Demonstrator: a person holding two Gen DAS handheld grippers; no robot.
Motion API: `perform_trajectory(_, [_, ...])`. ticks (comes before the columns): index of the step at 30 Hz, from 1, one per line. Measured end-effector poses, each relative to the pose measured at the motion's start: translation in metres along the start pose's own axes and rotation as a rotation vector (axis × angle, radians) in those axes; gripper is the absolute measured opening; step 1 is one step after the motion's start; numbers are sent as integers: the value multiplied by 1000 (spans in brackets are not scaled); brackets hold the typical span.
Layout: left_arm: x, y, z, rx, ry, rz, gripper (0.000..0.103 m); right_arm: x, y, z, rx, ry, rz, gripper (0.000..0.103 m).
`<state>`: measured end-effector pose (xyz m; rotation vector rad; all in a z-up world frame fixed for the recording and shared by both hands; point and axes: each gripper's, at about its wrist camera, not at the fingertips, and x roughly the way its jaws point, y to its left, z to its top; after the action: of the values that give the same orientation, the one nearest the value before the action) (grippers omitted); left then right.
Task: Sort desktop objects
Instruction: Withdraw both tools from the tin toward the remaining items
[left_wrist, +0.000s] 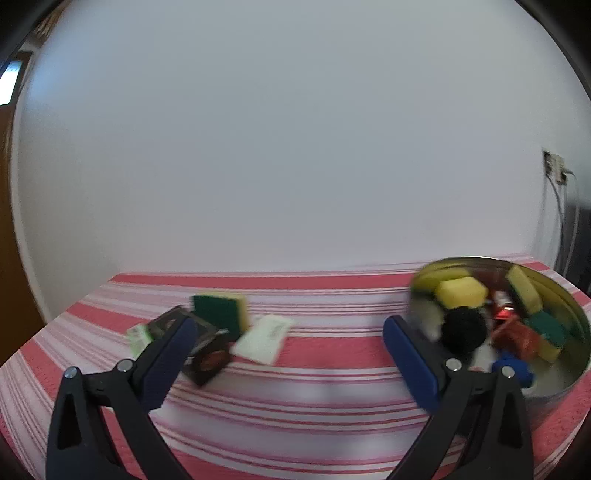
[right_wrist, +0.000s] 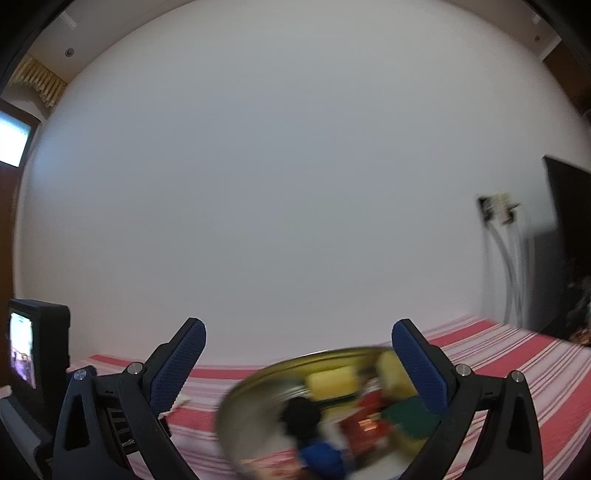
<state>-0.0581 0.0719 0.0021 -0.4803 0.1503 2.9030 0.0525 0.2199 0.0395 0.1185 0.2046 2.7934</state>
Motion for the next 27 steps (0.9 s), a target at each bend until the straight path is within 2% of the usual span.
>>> perform_trajectory(8, [18,75,-5,-79,56,124,102,16,54,-11,16,61,126,102])
perform_trajectory(13, [43,124,-8,-172,137,204,102,26,86,-19,27,111,192,102])
perform_trajectory(18, [75,174,-17,-352,261,217,102,34,111,-27,35,175,256,102])
perform_trajectory(21, [88,190,-24,-423,308,206,102,36,117,-29,15,198,278,102])
perform_trajectory(24, [104,191,-25,-427,352,179,102,37,112,-30,38,208,291,102])
perform_trajectory(27, [111,187,-25,-410,358,174,102,38,106,-30,76,229,297,102])
